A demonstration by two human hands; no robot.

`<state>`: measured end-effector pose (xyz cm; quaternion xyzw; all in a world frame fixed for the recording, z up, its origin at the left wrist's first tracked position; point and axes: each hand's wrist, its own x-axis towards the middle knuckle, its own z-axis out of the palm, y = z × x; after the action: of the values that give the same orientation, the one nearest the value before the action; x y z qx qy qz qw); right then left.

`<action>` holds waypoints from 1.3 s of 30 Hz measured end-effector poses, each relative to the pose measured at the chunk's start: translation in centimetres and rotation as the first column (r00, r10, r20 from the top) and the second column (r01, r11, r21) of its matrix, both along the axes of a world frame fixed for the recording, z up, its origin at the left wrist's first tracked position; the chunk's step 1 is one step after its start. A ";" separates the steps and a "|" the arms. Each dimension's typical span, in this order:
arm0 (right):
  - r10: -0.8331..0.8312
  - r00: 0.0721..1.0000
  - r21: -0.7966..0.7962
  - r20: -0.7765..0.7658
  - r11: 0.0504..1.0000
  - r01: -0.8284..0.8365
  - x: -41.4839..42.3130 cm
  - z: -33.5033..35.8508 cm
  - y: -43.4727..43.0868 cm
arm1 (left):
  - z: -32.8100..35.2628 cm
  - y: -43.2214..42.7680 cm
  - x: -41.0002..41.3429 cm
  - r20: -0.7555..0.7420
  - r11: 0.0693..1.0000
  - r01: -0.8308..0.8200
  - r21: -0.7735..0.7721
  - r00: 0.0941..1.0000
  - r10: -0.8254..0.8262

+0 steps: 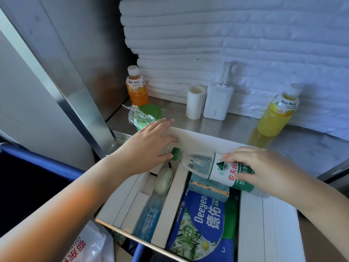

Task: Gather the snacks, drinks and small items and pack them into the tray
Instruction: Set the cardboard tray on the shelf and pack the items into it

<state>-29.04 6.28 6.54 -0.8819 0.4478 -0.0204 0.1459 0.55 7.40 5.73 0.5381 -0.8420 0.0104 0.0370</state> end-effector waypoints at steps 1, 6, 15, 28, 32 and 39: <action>0.000 1.000 0.005 0.003 1.000 0.000 0.0 0.0 -0.1 | 0.2 0.0 0.1 -0.034 1.000 0.002 0.003 0.999 -0.002; -0.009 1.000 0.039 -0.012 0.999 0.009 -0.1 -0.1 -0.4 | 2.2 -1.0 1.7 -0.248 0.997 -0.042 -0.070 0.969 0.024; -0.010 1.000 0.060 -0.002 0.998 0.010 -0.3 -0.1 -0.6 | 2.3 -9.3 5.4 -0.376 0.841 -0.479 -0.251 0.849 0.371; -0.033 0.998 0.086 0.050 0.996 0.029 -0.5 -0.2 -0.4 | 0.5 -10.4 5.0 -0.264 0.810 -0.446 -0.382 0.892 0.366; -0.031 0.999 0.090 0.039 0.996 0.027 -0.4 0.0 -0.3 | 0.7 -10.6 5.6 -0.279 0.802 -0.477 -0.360 0.875 0.396; -0.037 0.997 0.095 0.061 0.995 0.031 -0.4 0.0 -0.3 | 1.8 -12.5 6.3 -0.355 0.802 -0.580 -0.145 0.787 0.504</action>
<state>-29.44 6.01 6.52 -0.8651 0.4585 -0.0295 0.2011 6.89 -5.06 7.58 0.7447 -0.6265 0.0437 0.2258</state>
